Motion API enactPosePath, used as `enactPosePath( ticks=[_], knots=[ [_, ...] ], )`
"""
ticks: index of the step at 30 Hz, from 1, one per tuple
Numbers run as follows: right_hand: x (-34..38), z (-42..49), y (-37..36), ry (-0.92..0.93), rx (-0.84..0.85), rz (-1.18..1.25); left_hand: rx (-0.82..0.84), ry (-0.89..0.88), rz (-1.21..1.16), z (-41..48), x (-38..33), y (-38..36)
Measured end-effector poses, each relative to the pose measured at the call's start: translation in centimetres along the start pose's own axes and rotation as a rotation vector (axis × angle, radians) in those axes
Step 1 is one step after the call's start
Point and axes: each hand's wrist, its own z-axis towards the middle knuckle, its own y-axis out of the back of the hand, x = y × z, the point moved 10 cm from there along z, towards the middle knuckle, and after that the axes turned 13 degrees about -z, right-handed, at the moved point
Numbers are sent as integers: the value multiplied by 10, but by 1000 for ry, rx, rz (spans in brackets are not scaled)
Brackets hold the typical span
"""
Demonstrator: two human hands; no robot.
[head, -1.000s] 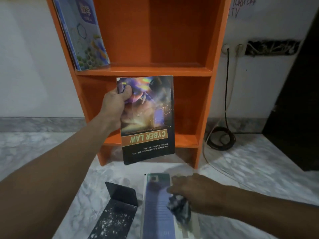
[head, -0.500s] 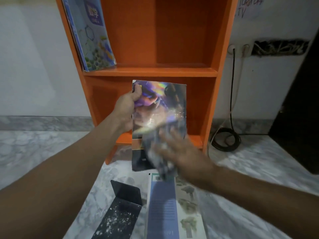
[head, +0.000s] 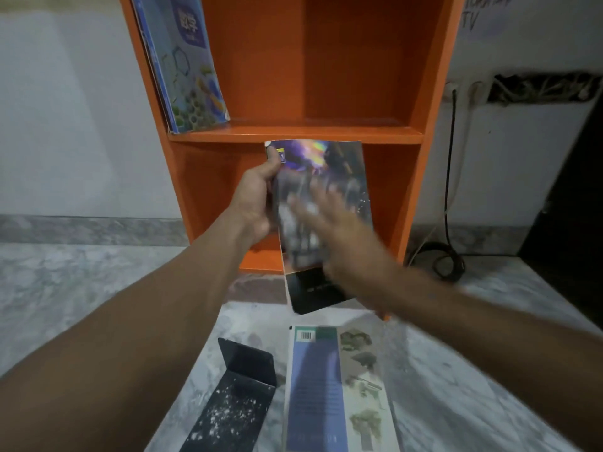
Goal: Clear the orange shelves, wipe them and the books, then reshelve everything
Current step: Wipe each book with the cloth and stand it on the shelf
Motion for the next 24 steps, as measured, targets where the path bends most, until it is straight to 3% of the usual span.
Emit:
enactPosePath(
  ticks=[1, 3, 4, 5, 7, 11, 13, 17, 20, 22, 24],
  knots=[
    [21, -30, -24, 134, 52, -30, -3, -21, -33, -1, -5, 3],
    [48, -86, -77, 381, 395, -96, -10, -48, -84, -3, -13, 11],
    [49, -104, -89, 422, 540, -101, -18, -56, -79, -5, -15, 14],
    [45, -106, -87, 404, 582, -72, -25, -65, -59, -6, -17, 18],
    [30, -75, -52, 259, 408, 15, -21, -50, -37, -6, -15, 24],
    [-20, 17, 62, -67, -186, 161, -20, 60, 1, -9, 0, 25],
    [-27, 48, 77, -177, -239, 90, -1, 89, 19, -8, 5, 17],
    [-3, 26, 2, -158, 15, -31, 69, 121, 41, -9, 8, 1],
    [44, -54, -53, 163, 93, -106, 1, 28, -69, -6, -6, 15],
    [59, -104, -102, 283, 408, -101, -23, -23, -117, -3, -13, 18],
    [52, -139, -137, 190, 786, 27, -70, -86, -123, 1, -19, 22]
  ],
)
